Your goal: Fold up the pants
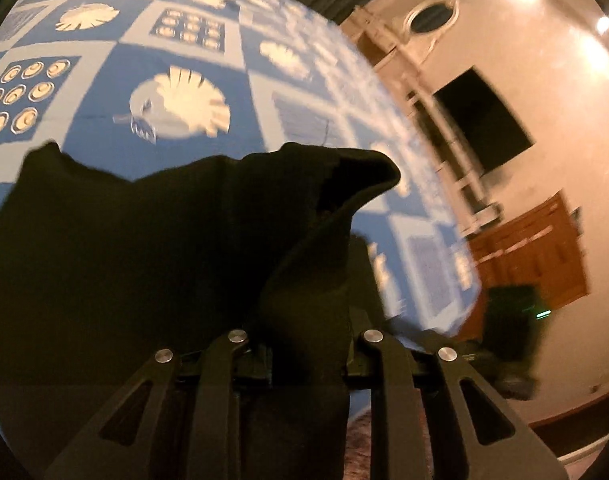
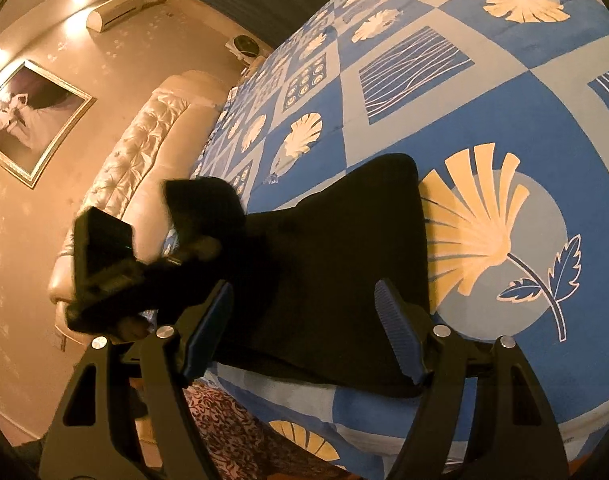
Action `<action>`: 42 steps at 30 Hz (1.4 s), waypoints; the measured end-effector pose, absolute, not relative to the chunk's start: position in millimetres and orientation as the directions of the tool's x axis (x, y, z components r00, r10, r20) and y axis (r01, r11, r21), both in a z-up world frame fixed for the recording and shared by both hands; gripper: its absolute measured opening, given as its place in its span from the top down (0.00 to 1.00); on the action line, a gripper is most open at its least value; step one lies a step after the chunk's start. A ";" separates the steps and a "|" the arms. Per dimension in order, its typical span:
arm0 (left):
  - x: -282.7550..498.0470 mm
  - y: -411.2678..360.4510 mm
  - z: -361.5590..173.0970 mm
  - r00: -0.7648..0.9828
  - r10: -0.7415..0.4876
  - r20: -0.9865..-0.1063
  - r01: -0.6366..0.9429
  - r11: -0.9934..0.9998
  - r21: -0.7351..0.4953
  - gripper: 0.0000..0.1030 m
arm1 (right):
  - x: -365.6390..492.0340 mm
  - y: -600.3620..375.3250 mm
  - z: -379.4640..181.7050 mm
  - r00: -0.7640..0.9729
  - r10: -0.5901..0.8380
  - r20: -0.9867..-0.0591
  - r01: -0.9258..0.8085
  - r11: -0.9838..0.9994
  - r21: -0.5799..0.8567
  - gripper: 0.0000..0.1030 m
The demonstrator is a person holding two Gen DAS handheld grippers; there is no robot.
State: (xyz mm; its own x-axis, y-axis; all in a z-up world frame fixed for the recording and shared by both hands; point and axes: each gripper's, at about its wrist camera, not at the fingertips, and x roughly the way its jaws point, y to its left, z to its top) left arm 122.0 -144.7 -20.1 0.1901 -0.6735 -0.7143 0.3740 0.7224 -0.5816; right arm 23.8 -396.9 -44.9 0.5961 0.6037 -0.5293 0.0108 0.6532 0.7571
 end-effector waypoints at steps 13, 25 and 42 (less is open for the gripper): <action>82.9 -123.0 23.4 0.283 -0.719 -0.635 0.396 0.690 -0.606 0.33 | 21.8 -395.7 -37.4 0.605 0.635 -0.480 0.004 0.601 0.799 0.28; 79.7 55.9 -15.8 0.572 -0.343 -0.746 -0.095 0.875 -0.475 0.22 | 43.0 -337.7 -41.4 0.487 0.623 -0.612 0.061 0.675 0.736 0.23; 78.9 50.6 -34.5 0.525 -0.381 -0.761 -0.071 0.871 -0.485 0.21 | 60.9 -290.0 -58.8 0.402 0.569 -0.717 0.065 0.764 0.643 0.74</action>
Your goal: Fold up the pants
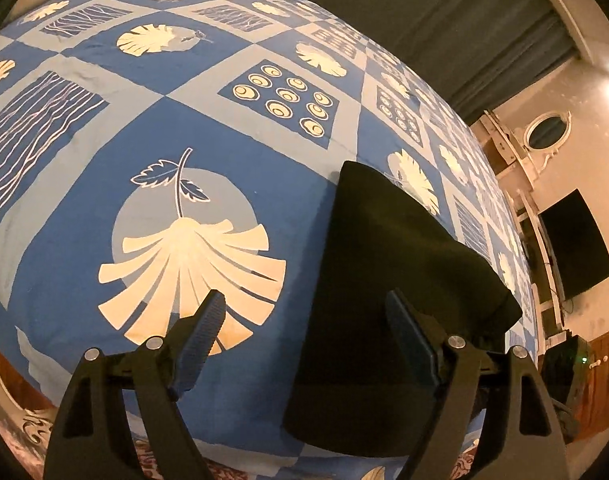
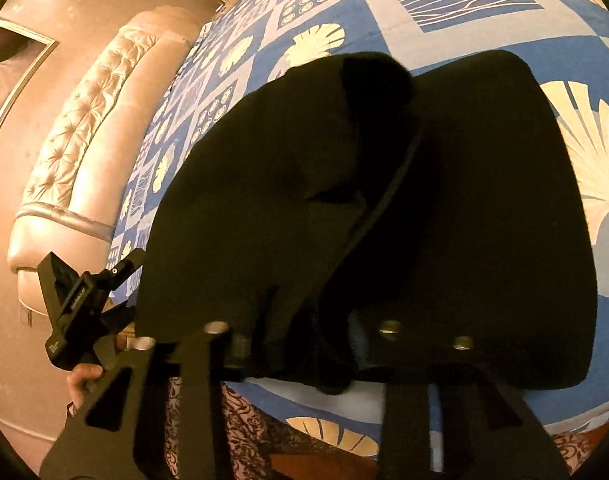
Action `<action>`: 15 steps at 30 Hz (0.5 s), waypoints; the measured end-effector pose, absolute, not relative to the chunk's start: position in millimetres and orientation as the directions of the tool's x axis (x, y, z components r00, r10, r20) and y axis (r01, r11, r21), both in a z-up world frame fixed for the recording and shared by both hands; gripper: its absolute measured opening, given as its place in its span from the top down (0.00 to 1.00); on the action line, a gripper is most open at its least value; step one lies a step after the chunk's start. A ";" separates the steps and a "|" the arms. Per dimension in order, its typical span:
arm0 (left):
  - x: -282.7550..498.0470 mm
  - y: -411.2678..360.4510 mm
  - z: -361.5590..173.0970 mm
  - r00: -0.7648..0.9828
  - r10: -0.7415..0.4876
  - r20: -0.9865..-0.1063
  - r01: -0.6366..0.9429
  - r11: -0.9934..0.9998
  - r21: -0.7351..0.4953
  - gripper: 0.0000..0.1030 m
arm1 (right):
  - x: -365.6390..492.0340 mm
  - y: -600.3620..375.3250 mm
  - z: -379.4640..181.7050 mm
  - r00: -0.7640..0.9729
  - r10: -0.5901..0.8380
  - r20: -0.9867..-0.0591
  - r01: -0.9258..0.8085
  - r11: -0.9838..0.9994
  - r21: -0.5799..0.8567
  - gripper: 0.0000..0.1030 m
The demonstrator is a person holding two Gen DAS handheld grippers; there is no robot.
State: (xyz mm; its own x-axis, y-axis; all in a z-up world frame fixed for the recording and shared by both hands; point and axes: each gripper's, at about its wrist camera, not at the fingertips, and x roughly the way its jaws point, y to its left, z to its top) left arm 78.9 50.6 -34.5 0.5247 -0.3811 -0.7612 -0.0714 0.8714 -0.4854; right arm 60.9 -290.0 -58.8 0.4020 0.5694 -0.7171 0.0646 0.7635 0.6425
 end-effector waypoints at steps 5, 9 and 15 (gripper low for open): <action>78.9 49.9 -36.8 0.519 -0.391 -0.760 -0.076 0.865 -0.497 0.21 | 56.7 -299.8 -55.5 0.441 0.593 -0.674 0.054 0.732 0.679 0.85; 78.1 49.2 -37.6 0.518 -0.396 -0.758 -0.073 0.863 -0.501 0.21 | 55.5 -304.1 -40.4 0.476 0.606 -0.637 0.024 0.716 0.698 0.86; 76.7 44.1 -39.3 0.502 -0.417 -0.758 -0.066 0.855 -0.514 0.21 | 48.1 -328.5 -17.1 0.516 0.579 -0.631 -0.007 0.739 0.673 0.86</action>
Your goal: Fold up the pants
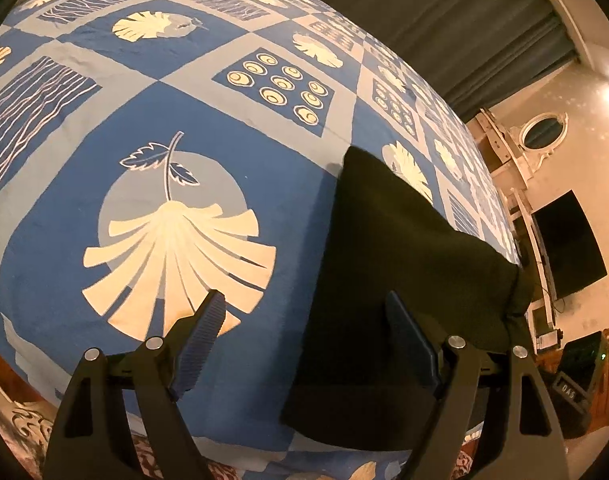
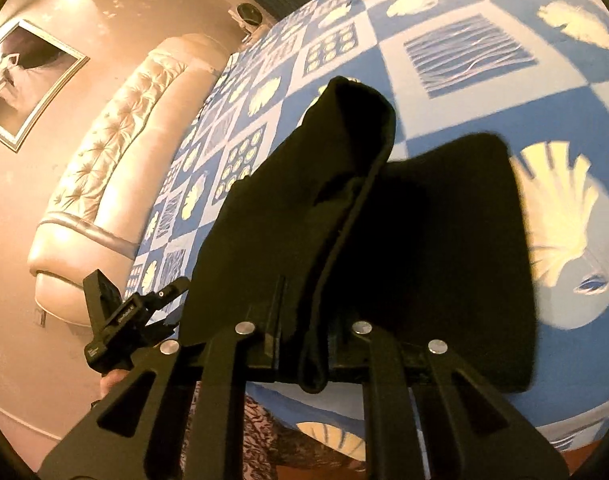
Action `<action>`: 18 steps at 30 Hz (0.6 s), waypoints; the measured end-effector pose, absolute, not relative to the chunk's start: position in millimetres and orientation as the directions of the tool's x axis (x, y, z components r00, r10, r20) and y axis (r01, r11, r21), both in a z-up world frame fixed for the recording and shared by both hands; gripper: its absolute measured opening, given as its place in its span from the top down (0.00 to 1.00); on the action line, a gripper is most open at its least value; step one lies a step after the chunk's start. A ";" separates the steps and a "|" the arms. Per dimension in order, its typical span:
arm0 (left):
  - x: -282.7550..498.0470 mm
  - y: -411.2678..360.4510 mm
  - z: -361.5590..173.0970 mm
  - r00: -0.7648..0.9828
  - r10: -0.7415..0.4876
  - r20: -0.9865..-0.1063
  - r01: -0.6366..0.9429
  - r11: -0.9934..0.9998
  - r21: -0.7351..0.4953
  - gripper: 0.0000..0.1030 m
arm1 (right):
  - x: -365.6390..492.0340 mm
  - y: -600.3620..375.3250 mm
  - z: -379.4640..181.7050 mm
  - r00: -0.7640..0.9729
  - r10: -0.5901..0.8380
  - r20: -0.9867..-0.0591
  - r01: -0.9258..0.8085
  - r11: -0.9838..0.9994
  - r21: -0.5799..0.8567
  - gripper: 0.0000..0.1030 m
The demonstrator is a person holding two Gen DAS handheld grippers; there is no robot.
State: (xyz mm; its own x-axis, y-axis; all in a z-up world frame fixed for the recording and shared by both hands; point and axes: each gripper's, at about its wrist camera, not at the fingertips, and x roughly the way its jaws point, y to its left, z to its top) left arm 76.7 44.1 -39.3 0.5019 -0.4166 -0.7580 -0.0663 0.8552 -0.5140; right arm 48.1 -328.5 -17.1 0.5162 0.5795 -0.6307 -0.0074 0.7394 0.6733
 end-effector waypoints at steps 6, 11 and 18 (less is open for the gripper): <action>73.3 26.7 -43.1 0.467 -0.442 -0.766 -0.024 0.860 -0.510 0.21 | 39.1 -370.1 -29.9 0.524 0.529 -0.667 0.065 0.756 0.651 0.86; 72.1 17.3 -47.3 0.447 -0.445 -0.776 0.005 0.869 -0.495 0.21 | 38.0 -383.6 -53.9 0.512 0.540 -0.668 0.096 0.737 0.669 0.86; 71.9 17.3 -54.8 0.421 -0.473 -0.774 0.001 0.853 -0.521 0.21 | 40.5 -395.0 -67.8 0.504 0.599 -0.622 0.108 0.671 0.733 0.83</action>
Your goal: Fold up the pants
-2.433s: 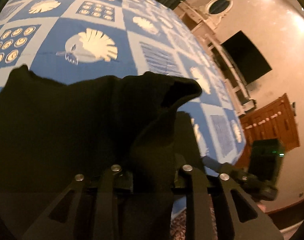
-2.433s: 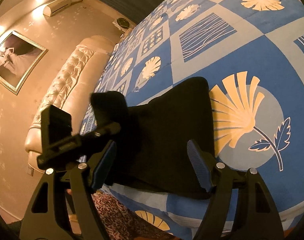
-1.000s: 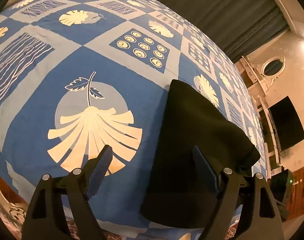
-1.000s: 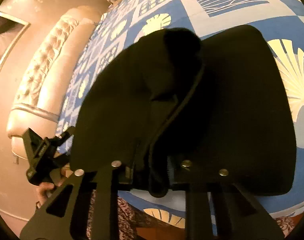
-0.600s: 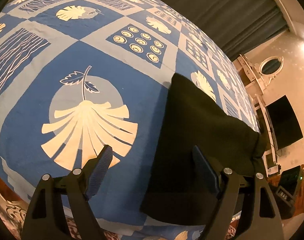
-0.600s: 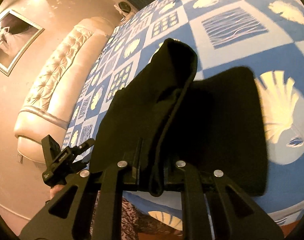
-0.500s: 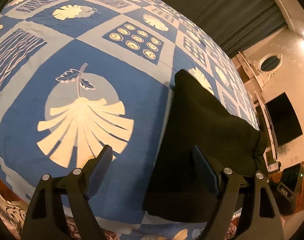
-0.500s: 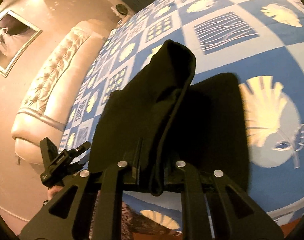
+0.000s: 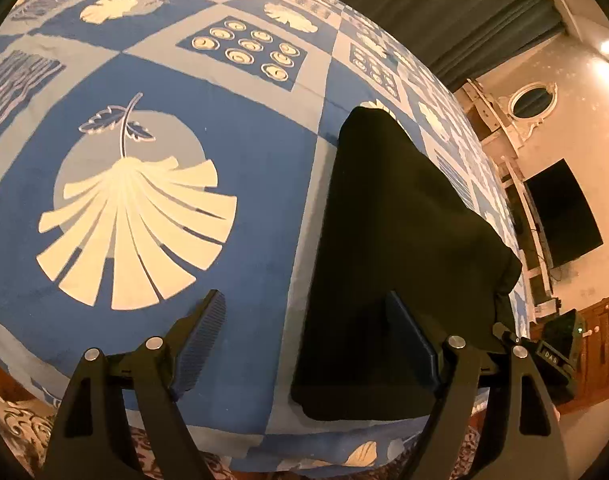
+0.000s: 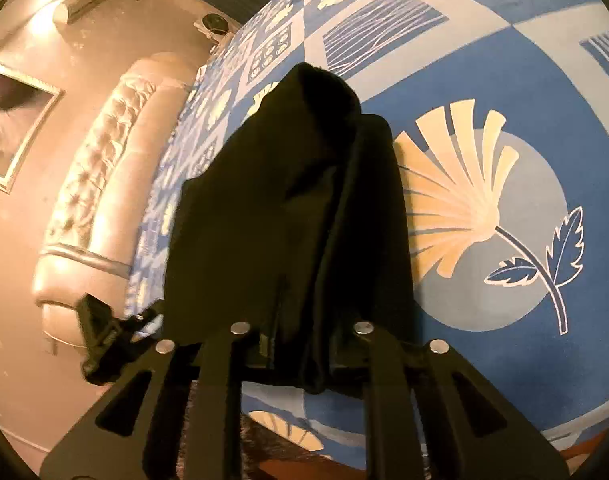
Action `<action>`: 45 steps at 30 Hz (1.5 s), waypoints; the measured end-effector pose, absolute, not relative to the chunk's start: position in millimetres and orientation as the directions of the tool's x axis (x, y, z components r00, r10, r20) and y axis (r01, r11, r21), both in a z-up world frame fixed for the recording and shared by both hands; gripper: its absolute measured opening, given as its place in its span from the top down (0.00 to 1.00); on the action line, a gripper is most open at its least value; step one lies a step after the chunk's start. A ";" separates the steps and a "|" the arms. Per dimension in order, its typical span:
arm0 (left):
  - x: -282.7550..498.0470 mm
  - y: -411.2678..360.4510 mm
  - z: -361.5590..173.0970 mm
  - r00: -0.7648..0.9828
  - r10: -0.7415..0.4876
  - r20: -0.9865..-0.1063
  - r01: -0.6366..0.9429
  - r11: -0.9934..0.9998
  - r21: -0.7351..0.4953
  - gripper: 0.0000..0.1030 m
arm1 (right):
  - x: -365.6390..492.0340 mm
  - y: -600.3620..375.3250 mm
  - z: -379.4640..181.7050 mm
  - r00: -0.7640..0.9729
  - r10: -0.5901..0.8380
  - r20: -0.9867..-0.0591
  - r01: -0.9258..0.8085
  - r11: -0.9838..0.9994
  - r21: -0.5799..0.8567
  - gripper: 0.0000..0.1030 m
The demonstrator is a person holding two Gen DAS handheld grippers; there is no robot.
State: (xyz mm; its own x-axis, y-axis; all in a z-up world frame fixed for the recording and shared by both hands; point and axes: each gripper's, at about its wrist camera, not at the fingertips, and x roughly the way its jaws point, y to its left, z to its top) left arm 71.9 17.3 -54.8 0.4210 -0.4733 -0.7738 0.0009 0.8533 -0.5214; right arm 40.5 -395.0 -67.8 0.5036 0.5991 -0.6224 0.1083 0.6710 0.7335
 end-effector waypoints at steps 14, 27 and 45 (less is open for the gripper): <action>69.7 19.8 -73.8 0.288 -0.698 -0.655 0.086 0.700 -0.709 0.19 | 17.2 -428.8 -96.2 0.483 0.731 -0.482 0.187 0.452 0.872 0.20; 59.8 -9.2 -73.1 0.285 -0.679 -0.677 0.160 0.730 -0.665 0.34 | 23.3 -412.0 -99.8 0.434 0.726 -0.533 0.144 0.528 0.837 0.50; 58.5 -16.0 -74.6 0.320 -0.614 -0.721 0.205 0.788 -0.580 0.41 | 22.4 -421.7 -110.7 0.436 0.753 -0.493 0.127 0.491 0.862 0.62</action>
State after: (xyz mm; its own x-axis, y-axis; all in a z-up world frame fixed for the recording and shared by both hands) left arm 58.5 -15.9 -74.6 0.3204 -0.6141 -0.7213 0.2055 0.7883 -0.5799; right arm 22.4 -421.7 -110.7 0.4361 0.7527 -0.4932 0.1267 0.4912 0.8618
